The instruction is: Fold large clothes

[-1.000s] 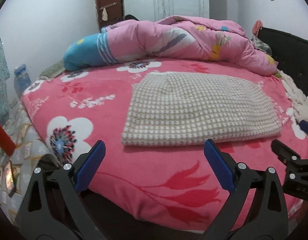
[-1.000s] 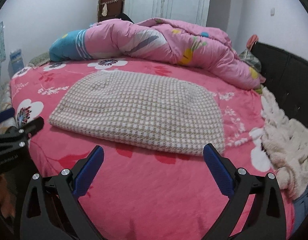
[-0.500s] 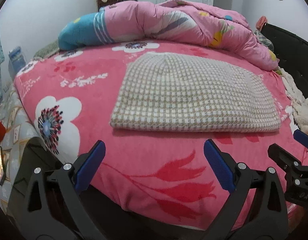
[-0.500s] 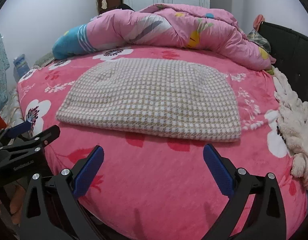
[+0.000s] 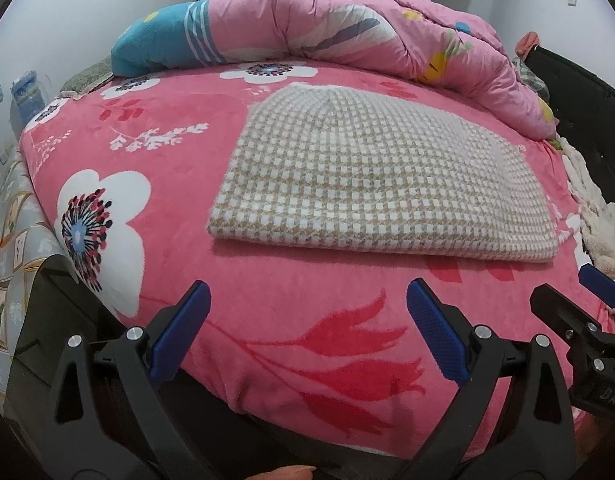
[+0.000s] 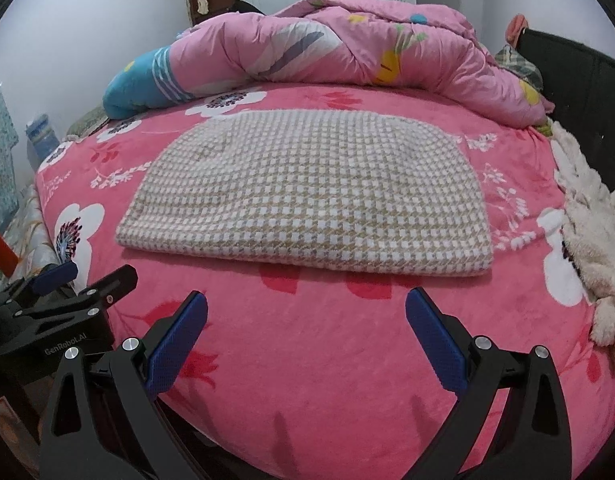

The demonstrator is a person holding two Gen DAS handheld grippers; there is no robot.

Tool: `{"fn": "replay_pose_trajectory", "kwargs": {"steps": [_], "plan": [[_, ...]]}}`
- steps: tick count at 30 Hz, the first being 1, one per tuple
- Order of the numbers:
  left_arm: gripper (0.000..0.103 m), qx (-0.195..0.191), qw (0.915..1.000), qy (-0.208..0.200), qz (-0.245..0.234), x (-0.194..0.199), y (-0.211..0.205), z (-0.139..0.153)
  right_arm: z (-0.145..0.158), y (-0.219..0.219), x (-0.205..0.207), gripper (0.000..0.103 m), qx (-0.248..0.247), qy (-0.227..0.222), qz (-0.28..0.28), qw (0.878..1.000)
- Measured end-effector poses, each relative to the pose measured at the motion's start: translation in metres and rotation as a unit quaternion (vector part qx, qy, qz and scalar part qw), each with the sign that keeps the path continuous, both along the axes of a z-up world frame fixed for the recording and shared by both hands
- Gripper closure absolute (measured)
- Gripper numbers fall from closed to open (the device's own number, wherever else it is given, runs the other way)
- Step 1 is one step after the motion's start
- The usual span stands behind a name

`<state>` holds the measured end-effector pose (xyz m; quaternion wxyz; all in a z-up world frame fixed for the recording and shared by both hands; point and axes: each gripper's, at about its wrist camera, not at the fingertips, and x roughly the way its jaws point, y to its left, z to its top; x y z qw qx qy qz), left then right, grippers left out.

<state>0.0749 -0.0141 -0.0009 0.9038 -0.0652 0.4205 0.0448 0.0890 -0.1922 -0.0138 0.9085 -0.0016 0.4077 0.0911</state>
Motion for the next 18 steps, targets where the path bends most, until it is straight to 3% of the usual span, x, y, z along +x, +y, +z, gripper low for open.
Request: {"fn": "replay_pose_trajectory", "kwargs": {"steps": [18], "plan": [[0.008, 0.001, 0.9997, 0.005, -0.022, 0.002, -0.017, -0.005, -0.003, -0.011, 0.0, 0.006, 0.003, 0.005, -0.01, 1.0]]}}
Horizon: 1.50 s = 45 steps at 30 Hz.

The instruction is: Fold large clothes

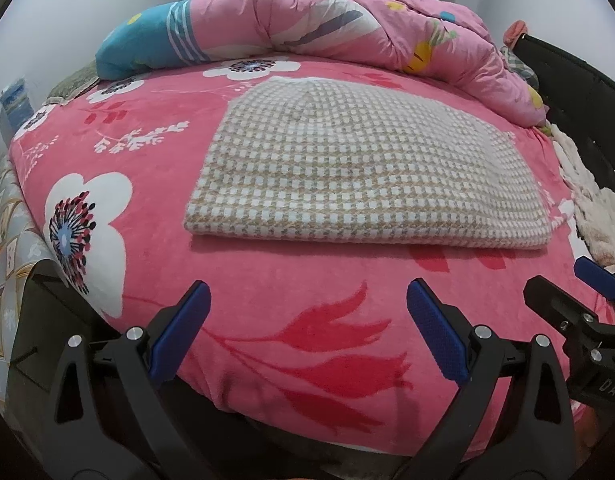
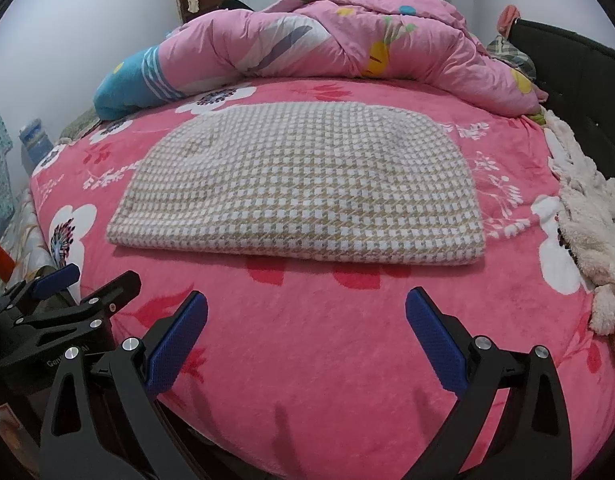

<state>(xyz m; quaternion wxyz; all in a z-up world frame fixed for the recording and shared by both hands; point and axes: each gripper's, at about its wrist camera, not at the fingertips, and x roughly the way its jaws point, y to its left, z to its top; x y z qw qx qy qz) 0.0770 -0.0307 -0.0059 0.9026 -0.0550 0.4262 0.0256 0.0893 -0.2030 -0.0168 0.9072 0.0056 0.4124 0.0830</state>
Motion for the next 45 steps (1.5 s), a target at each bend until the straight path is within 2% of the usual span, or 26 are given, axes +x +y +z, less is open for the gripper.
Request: {"fn": "replay_pose_trajectory", "kwargs": {"steps": [45], "plan": [[0.008, 0.002, 1.0, 0.0, 0.004, 0.0008, 0.0018, 0.0003, -0.0004, -0.001, 0.0, 0.006, -0.002, 0.002, 0.0, 1.0]]}}
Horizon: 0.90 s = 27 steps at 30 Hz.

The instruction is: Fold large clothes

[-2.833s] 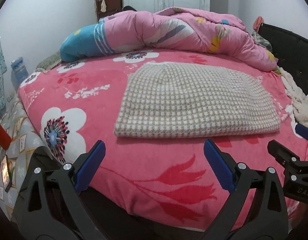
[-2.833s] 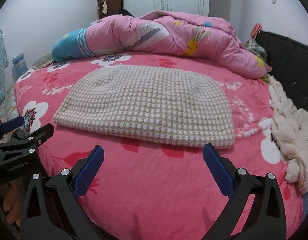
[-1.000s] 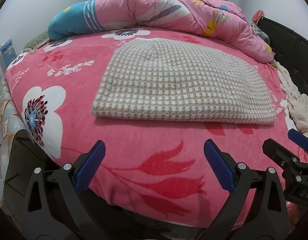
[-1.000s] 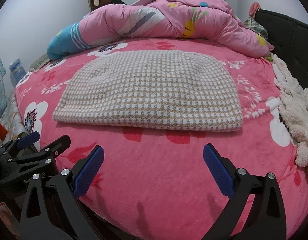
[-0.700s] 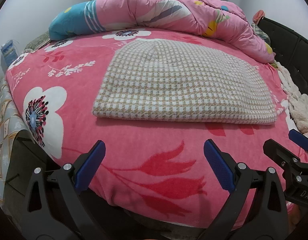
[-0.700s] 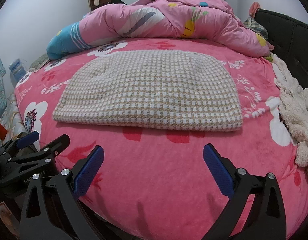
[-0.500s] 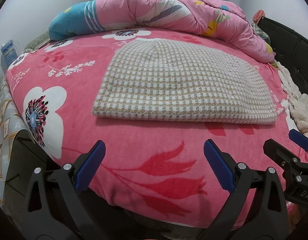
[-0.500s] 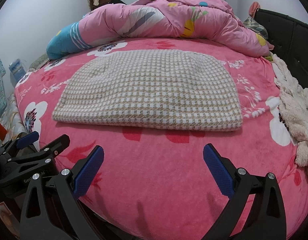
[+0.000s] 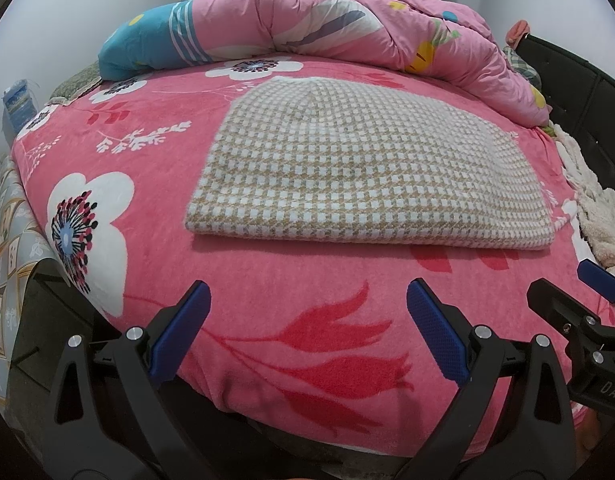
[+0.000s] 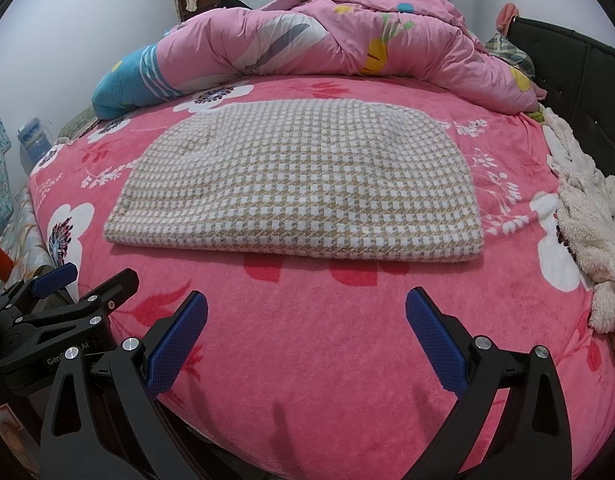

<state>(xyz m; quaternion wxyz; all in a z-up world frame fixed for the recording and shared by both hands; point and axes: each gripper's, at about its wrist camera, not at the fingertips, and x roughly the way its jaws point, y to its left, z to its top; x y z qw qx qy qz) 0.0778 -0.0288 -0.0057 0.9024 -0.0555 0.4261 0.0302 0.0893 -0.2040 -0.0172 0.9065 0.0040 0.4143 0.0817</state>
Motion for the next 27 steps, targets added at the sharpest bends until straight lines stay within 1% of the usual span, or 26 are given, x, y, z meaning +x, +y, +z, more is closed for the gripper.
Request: {"fn": "replay_pose_trajectory", "kwargs": {"steps": [27], "plan": [[0.008, 0.003, 1.0, -0.002, 0.002, -0.0002, 0.0003, 0.0007, -0.0002, 0.002, -0.0008, 0.006, 0.0, 0.0, -0.002, 1.0]]}}
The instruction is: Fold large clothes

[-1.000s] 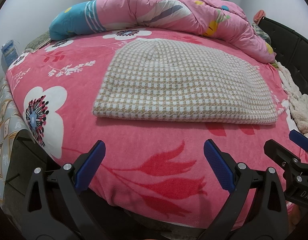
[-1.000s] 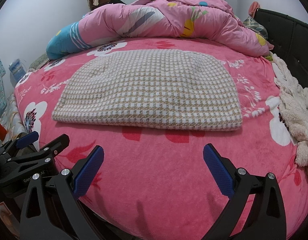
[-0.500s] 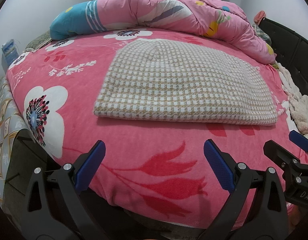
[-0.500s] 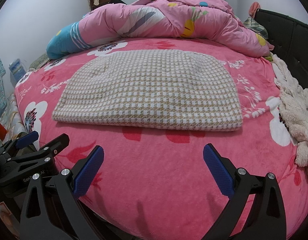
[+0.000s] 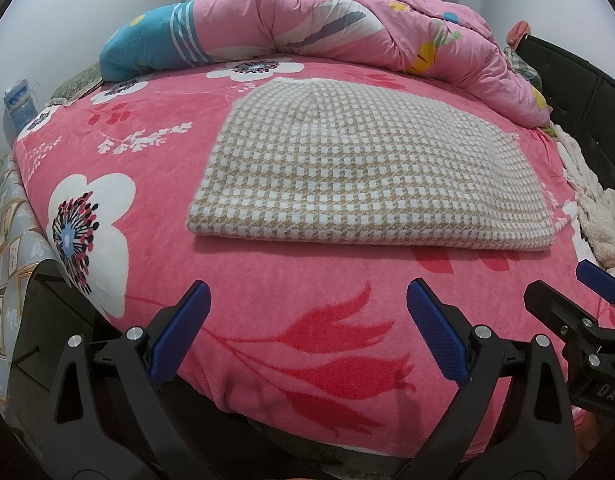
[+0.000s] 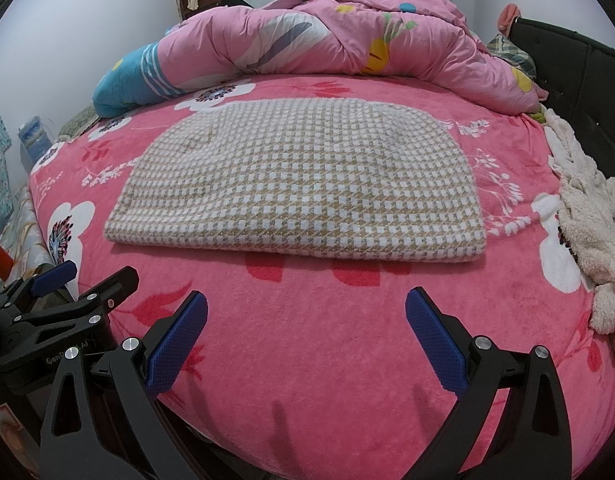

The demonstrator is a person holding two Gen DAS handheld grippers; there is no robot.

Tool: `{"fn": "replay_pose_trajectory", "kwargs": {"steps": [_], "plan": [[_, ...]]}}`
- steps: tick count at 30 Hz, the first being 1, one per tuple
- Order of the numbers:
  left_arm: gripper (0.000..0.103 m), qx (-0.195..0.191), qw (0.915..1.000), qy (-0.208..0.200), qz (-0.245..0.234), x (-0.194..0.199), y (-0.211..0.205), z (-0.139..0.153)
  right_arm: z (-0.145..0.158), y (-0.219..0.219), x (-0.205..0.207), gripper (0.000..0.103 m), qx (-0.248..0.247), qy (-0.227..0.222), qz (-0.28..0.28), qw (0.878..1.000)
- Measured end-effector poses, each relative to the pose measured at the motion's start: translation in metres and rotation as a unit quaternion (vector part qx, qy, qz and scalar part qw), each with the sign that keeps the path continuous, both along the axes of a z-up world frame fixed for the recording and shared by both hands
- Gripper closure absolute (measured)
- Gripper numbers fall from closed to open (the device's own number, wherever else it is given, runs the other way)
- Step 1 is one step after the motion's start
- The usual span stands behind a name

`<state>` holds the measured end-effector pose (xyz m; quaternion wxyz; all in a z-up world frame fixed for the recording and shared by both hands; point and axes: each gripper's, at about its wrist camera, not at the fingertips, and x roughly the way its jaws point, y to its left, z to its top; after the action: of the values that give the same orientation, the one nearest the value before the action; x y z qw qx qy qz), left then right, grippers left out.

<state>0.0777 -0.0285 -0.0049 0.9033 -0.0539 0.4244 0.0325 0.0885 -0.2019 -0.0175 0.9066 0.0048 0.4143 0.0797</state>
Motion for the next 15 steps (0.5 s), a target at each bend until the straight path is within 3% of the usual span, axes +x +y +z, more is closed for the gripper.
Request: {"fn": "replay_pose_trajectory", "kwargs": {"steps": [15], "plan": [[0.008, 0.004, 1.0, -0.003, 0.005, 0.0002, -0.0013, 0.001, -0.0015, 0.0014, 0.0012, 0.006, -0.002, 0.0, 0.003, 1.0]]}}
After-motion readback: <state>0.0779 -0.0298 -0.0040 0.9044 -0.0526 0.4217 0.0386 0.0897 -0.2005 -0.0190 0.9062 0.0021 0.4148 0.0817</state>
